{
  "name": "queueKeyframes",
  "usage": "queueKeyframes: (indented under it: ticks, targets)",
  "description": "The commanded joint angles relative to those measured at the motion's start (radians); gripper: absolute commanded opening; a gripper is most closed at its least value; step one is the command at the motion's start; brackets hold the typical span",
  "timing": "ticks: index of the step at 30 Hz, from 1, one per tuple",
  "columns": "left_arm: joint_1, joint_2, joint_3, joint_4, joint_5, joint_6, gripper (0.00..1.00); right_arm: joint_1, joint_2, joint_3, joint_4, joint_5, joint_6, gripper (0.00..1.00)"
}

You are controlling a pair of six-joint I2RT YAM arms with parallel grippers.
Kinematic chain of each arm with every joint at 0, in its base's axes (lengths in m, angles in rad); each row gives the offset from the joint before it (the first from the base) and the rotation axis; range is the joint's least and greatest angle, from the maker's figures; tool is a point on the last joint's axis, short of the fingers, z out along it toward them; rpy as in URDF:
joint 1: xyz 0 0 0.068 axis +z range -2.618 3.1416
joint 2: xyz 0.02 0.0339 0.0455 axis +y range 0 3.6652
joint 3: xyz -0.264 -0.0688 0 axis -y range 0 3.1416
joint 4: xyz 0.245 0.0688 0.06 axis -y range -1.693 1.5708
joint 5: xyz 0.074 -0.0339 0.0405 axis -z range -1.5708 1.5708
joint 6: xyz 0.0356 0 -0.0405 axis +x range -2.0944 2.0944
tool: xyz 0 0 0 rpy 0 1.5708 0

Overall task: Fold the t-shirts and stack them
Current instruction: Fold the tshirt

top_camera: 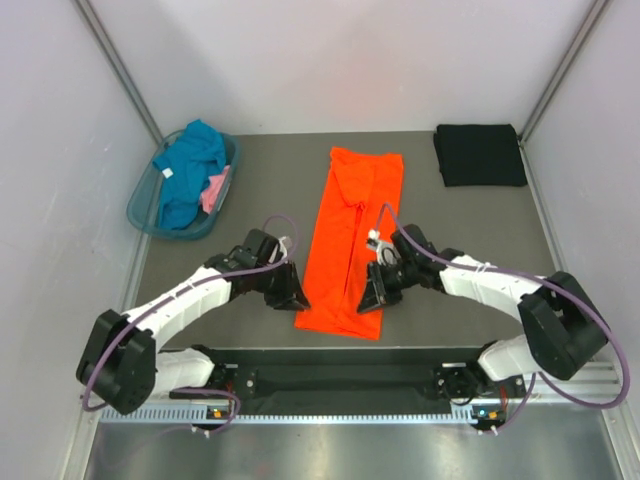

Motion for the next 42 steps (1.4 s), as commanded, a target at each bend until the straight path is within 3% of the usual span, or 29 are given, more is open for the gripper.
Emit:
queueKeyframes:
  ticks: [1, 5, 9, 14, 17, 21, 26, 28, 32, 37, 42]
  targets:
    - [-0.003, -0.043, 0.055, -0.059, -0.046, 0.005, 0.28, 0.050, 0.041, 0.088, 0.007, 0.002, 0.000, 0.16]
    - [-0.003, -0.037, 0.044, -0.106, -0.113, -0.016, 0.31, 0.099, 0.165, 0.094, 0.125, -0.032, 0.043, 0.17]
    - [-0.003, -0.035, -0.006, -0.106, -0.125, -0.015, 0.40, 0.124, 0.242, 0.016, 0.264, -0.039, 0.079, 0.17]
    - [-0.002, -0.064, -0.092, -0.079, -0.107, -0.033, 0.44, 0.124, 0.264, -0.077, 0.277, -0.018, 0.043, 0.18]
    - [-0.002, -0.057, -0.107, -0.074, -0.093, -0.035, 0.47, 0.124, 0.187, -0.114, 0.199, 0.011, 0.022, 0.20]
    - [-0.002, -0.041, -0.091, -0.079, -0.092, -0.026, 0.51, 0.116, -0.065, -0.137, 0.081, 0.078, 0.042, 0.42]
    - [-0.002, -0.011, -0.077, -0.076, -0.106, -0.022, 0.52, -0.005, -0.193, -0.215, 0.036, 0.080, 0.083, 0.47]
    - [-0.003, 0.026, -0.069, -0.076, -0.109, -0.038, 0.52, -0.034, -0.210, -0.240, 0.045, 0.079, 0.092, 0.53]
    - [-0.002, 0.078, -0.068, -0.033, -0.103, -0.070, 0.48, -0.068, -0.200, -0.278, 0.091, 0.100, 0.150, 0.55]
    - [-0.002, 0.083, -0.052, -0.011, -0.144, -0.095, 0.45, -0.108, -0.235, -0.392, 0.264, 0.103, 0.298, 0.54]
    - [0.000, 0.075, -0.058, 0.010, -0.170, -0.082, 0.45, -0.116, -0.291, -0.435, 0.266, 0.155, 0.345, 0.52]
